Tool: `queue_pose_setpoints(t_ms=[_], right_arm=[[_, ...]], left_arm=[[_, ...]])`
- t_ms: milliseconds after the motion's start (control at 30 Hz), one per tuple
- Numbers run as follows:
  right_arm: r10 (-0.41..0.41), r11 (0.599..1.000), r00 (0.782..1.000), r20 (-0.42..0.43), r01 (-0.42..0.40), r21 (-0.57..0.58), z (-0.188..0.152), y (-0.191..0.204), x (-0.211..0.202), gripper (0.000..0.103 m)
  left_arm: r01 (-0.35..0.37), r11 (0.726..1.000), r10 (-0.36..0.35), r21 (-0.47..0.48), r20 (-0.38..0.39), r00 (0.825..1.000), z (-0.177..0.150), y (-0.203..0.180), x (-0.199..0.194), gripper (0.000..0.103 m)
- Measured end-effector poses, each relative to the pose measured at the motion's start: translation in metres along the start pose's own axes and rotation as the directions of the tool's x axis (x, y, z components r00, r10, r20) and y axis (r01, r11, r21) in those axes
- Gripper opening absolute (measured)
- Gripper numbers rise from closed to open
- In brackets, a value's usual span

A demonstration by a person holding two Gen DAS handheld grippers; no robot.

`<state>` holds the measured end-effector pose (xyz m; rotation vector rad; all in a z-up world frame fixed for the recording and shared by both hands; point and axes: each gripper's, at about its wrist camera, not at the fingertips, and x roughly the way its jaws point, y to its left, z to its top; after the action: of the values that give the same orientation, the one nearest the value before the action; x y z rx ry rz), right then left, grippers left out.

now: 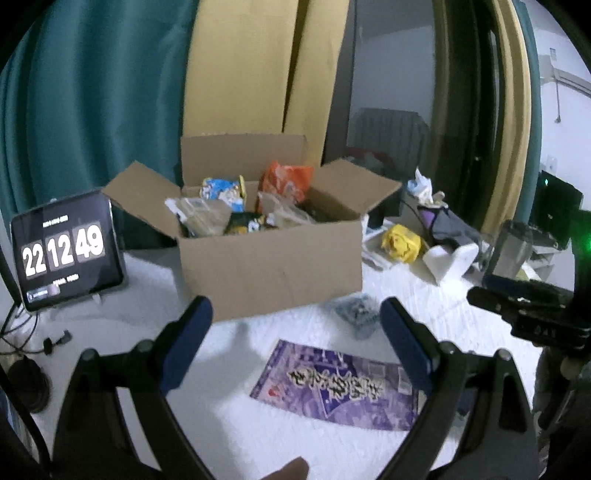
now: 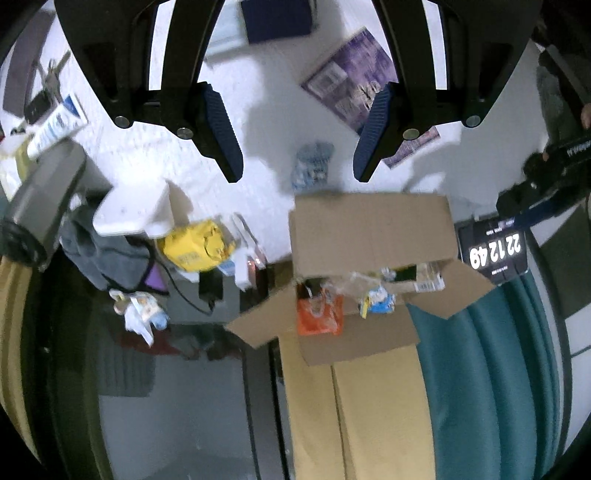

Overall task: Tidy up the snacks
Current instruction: 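Move both tools back to the table toward the navy package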

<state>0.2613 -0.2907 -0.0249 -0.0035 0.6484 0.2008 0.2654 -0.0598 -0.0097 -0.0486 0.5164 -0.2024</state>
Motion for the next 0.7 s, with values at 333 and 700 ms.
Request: queue_pose_setpoints(t_ms=[333, 700], right_arm=[[0.022, 1.0, 0.997, -0.076, -0.023, -0.003, -0.047, -0.015, -0.001, 0.066], [0.041, 0.999, 0.978, -0.206, -0.043, -0.009, -0.103, -0.038, 0.011, 0.077]], left_arm=[[0.037, 0.999, -0.034, 0.027, -0.102, 0.994, -0.04, -0.034, 0.017, 0.093], [0.052, 0.998, -0.046, 0.024, -0.2, 0.979, -0.068, -0.057, 0.039, 0.093]])
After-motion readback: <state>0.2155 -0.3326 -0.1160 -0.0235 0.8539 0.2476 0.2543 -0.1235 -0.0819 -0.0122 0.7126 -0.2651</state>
